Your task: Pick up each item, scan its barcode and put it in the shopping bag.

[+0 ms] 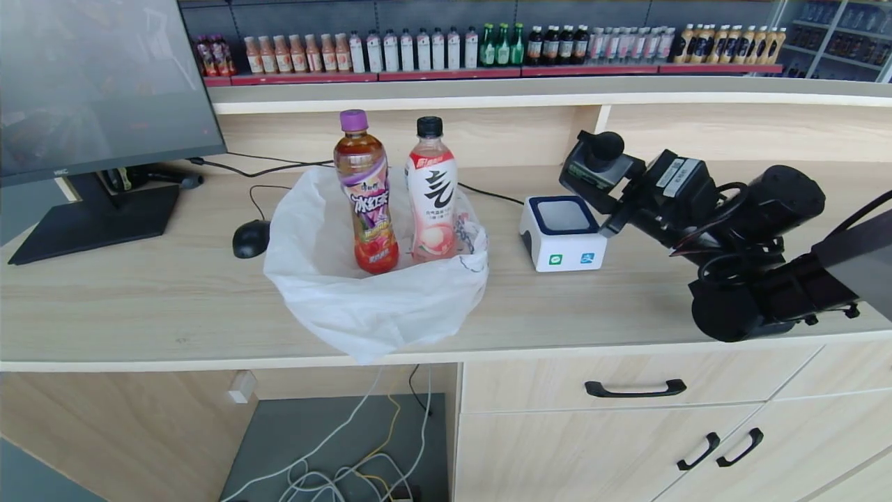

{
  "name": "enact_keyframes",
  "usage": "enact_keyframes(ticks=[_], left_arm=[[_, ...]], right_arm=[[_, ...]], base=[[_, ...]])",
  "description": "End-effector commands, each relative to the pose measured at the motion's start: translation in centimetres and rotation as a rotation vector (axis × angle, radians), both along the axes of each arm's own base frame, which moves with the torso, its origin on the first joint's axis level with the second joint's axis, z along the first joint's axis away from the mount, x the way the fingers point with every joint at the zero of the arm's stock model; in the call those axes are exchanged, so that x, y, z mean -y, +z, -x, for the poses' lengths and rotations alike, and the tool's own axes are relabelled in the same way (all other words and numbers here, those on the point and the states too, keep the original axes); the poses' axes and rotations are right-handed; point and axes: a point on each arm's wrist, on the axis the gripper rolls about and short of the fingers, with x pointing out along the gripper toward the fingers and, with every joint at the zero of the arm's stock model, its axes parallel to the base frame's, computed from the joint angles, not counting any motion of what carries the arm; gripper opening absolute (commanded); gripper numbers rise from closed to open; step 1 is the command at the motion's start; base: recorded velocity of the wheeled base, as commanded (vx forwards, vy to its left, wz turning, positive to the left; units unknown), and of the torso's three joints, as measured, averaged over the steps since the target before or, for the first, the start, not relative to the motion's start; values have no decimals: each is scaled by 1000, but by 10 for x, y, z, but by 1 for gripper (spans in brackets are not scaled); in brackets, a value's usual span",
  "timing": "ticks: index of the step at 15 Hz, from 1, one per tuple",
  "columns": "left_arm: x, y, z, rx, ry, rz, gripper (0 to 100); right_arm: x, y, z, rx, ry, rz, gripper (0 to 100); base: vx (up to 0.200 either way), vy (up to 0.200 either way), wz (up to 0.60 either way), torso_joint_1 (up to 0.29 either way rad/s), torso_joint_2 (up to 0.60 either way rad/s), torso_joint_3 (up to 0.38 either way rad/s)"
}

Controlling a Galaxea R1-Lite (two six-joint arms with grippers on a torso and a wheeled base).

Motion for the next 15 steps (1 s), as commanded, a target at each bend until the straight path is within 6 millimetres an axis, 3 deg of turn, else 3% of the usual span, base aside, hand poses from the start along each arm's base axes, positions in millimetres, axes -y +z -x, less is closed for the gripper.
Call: enact_keyframes(ticks=[1,10,15], left_arm=[[0,0,0,0,-1,0,100],[0,0,0,0,1,0,100],[0,0,0,0,1,0,100]], right_arm=[[2,-4,-4,4,-7,8,0],[-3,-21,-12,9,19,65,0],[-3,-22,-14,20,17,69,0]], base=[[0,0,0,0,0,0],[0,0,0,0,0,0],[0,0,0,0,0,0]])
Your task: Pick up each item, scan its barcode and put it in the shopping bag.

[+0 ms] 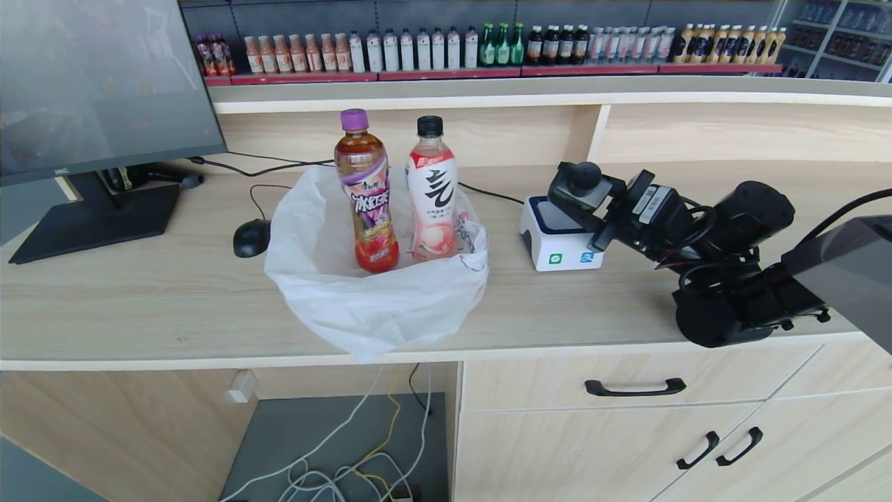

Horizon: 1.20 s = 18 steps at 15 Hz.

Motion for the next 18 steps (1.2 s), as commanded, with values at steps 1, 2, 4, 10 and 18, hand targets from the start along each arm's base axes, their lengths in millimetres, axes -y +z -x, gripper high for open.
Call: enact_keyframes(ticks=[1,2,4,10,18], left_arm=[[0,0,0,0,1,0,100],[0,0,0,0,0,0,100],[0,0,0,0,1,0,100],[0,0,0,0,1,0,100],[0,0,0,0,1,0,100]], right_arm=[[0,0,-1,-1,0,-1,0],[0,0,0,1,0,-1,0],[0,0,0,2,-2,-1,0],[-1,0,0,3,-3,-3,0],[-4,4,-1,17,6,-7,0]], base=[[0,0,0,0,0,0],[0,0,0,0,0,0],[0,0,0,0,0,0],[0,0,0,0,0,0],[0,0,0,0,0,0]])
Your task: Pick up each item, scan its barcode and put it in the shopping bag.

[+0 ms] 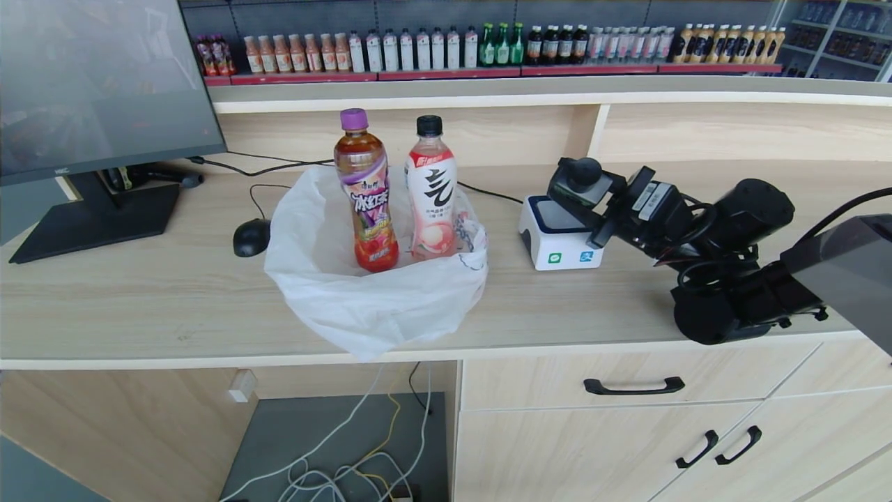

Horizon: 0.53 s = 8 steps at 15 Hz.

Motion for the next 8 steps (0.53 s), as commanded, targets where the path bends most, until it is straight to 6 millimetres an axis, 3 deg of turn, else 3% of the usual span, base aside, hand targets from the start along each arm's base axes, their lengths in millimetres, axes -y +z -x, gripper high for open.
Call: enact_keyframes(ticks=[1,6,8], left_arm=[[0,0,0,0,1,0,100],[0,0,0,0,1,0,100],[0,0,0,0,1,0,100]], right_arm=[[0,2,1,4,0,-3,0],[-1,8,4,-1,-6,-24,0],[-10,15,10,-4,1,-55,0]], base=[[0,0,0,0,0,0],[0,0,0,0,0,0],[0,0,0,0,0,0]])
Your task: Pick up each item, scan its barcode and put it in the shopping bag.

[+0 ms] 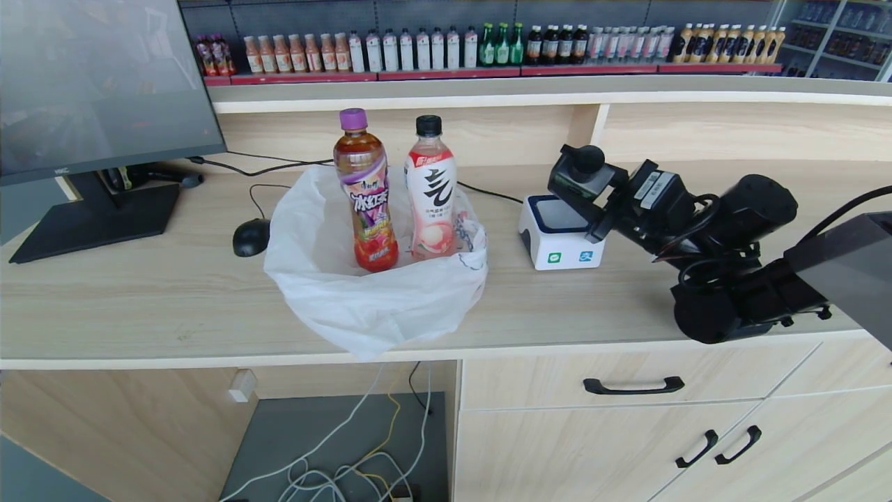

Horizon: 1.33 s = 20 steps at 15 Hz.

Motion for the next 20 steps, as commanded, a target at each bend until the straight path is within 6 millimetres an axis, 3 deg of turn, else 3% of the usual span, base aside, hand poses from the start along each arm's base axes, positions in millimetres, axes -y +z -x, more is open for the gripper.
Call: enact_keyframes(ticks=[1,4,7,13,16,20], left_arm=[[0,0,0,0,1,0,100],[0,0,0,0,1,0,100],[0,0,0,0,1,0,100],[0,0,0,0,1,0,100],[0,0,0,0,-1,-3,100],[0,0,0,0,-1,-1,100]], right_arm=[[-11,11,9,19,31,-12,0],[-45,11,32,-49,91,-56,0],[-63,21,54,-90,97,-122,0],[-107,31,127,-187,144,-215,0],[-108,33,165,-294,46,-329,0],[-98,37,180,-458,-133,-608,0]], base=[[0,0,0,0,0,0],[0,0,0,0,0,0],[0,0,0,0,0,0],[0,0,0,0,0,0],[0,0,0,0,0,0],[0,0,0,0,0,0]])
